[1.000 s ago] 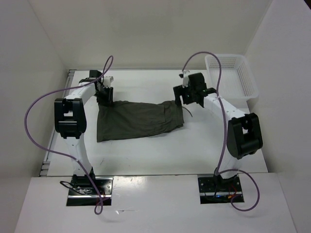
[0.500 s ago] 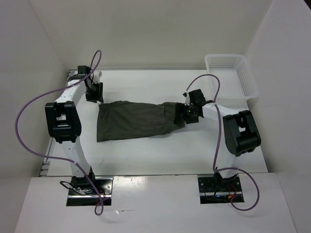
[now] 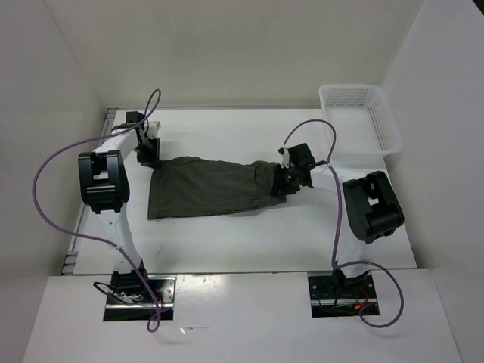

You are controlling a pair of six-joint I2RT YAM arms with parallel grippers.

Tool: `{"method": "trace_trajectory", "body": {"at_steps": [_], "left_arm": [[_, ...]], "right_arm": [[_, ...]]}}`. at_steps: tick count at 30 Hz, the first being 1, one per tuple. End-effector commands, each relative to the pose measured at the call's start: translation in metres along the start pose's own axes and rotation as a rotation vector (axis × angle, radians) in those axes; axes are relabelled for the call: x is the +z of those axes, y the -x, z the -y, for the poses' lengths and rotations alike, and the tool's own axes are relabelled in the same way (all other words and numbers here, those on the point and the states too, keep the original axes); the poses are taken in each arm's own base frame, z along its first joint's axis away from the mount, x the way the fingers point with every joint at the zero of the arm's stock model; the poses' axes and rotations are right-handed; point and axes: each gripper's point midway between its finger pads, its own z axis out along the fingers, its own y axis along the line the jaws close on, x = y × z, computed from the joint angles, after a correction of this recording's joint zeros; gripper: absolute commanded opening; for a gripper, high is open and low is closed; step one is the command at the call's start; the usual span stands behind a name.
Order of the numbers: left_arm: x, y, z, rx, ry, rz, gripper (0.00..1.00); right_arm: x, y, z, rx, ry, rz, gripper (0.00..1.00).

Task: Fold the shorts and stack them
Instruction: Fold the shorts

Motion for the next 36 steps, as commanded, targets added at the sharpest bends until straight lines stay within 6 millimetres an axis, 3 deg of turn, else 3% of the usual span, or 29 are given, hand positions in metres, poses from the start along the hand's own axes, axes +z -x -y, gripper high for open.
{"method": "trace_trajectory", "body": {"at_steps": [1,3,5,8,11,14,15,17,20,25,26,29,33,36], "left_arm": [[0.021,-0.009,-0.006,-0.008,0.001,-0.049,0.21],[0.022,-0.008,-0.018,-0.018,0.038,-0.049,0.08],[0.017,0.001,-0.029,-0.029,0.067,-0.027,0.07],[0.01,0.012,-0.046,-0.049,0.106,0.005,0.07],[0.0,0.02,-0.051,-0.046,0.138,0.035,0.14],[-0.014,0.035,-0.05,-0.041,0.143,0.081,0.23],[-0.014,0.035,-0.05,-0.041,0.143,0.081,0.4],[-0.024,0.042,-0.041,-0.035,0.099,0.113,0.53],[-0.042,0.043,-0.02,-0.027,-0.002,0.133,0.64],[-0.07,0.009,0.01,-0.03,-0.12,0.101,0.7],[-0.061,-0.013,0.014,-0.044,-0.148,0.041,0.7],[-0.054,-0.043,0.03,-0.067,-0.232,-0.029,0.71],[-0.043,-0.049,0.066,-0.017,-0.325,-0.058,0.75],[-0.037,-0.046,0.095,0.03,-0.396,-0.075,0.83]], "right_arm": [[0.009,-0.009,-0.001,-0.014,0.013,-0.028,0.28],[0.008,-0.005,-0.003,-0.017,0.015,-0.019,0.12],[0.007,0.0,-0.002,-0.02,0.007,-0.008,0.02],[0.001,0.014,0.004,-0.081,-0.041,0.039,0.0],[-0.008,0.033,0.016,-0.183,-0.097,0.082,0.0],[-0.014,0.037,0.013,-0.244,-0.088,0.085,0.0],[-0.016,0.041,0.011,-0.27,-0.077,0.093,0.0],[-0.019,0.042,0.009,-0.296,-0.067,0.095,0.0],[-0.03,0.056,0.003,-0.344,-0.066,0.122,0.0],[-0.053,0.088,0.011,-0.385,-0.121,0.166,0.0],[-0.058,0.094,0.019,-0.371,-0.147,0.176,0.0],[-0.072,0.108,0.035,-0.379,-0.223,0.174,0.0],[-0.098,0.133,0.072,-0.375,-0.431,0.198,0.0],[-0.121,0.148,0.081,-0.393,-0.519,0.241,0.0]]}}
